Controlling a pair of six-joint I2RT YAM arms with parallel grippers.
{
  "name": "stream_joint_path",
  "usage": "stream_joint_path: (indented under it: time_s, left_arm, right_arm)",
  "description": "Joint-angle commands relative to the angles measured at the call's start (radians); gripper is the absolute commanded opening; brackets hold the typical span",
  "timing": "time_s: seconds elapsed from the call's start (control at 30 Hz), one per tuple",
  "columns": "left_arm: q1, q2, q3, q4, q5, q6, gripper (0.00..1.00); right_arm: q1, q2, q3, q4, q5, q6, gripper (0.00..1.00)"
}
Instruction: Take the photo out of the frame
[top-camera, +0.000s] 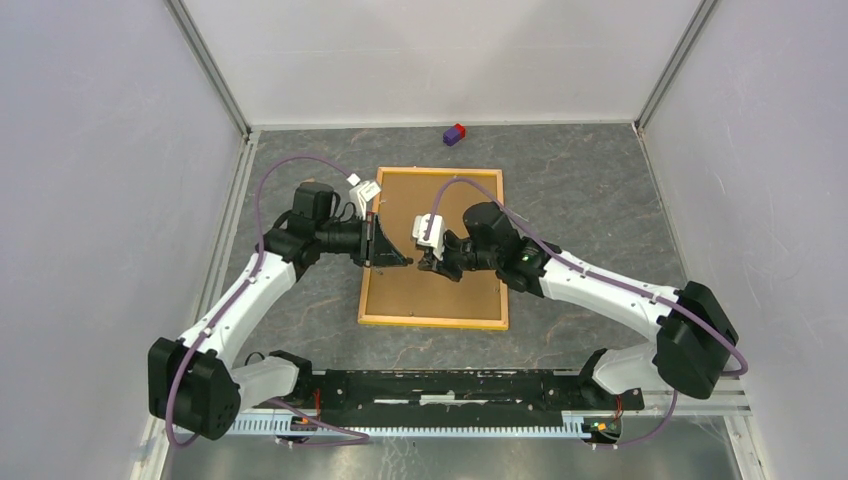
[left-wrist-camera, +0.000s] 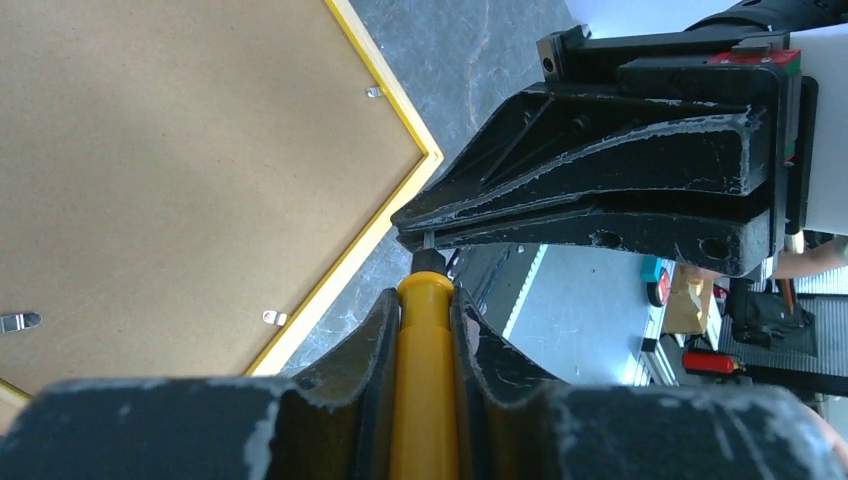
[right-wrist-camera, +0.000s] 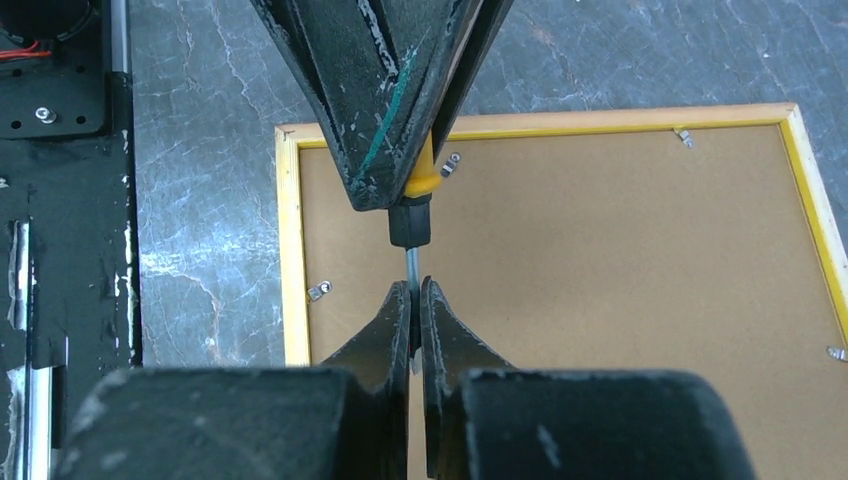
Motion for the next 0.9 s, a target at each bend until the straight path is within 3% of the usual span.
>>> stream_joint_path:
  time_s: [0.0, 0.07, 0.17, 0.3, 0.5, 0.87]
  left_arm:
    - [0.053, 0.015, 0.013, 0.056, 0.013, -0.028, 0.02]
    - [0.078, 0.041, 0.063, -0.014, -0.081, 0.041, 0.02]
    - [0.094, 0.123, 0.191, -0.154, -0.296, 0.204, 0.02]
    - [0.094, 0.245, 0.307, -0.185, -0.537, 0.369, 0.02]
    - [0.091, 0.432, 0.445, -0.146, -0.672, 0.503, 0.02]
    - [0.060, 0.668, 0.684, -0.138, -0.768, 0.621, 0.02]
  right_arm:
    - [-0.013, 0.007, 0.023, 0.037, -0.023, 0.027, 0.17]
    - [-0.042, 0.012, 0.021, 0.017, -0.027, 0.014, 0.42]
    - [-0.078, 0.028, 0.018, -0.051, -0.023, -0.059, 0.56]
    - [-0.081, 0.055, -0.012, -0.129, 0.007, -0.175, 0.66]
    - [-0.080, 0.053, -0.087, -0.156, -0.038, -0.207, 0.76]
    - [-0.034, 0.121, -0.122, -0.191, -0.033, -0.224, 0.73]
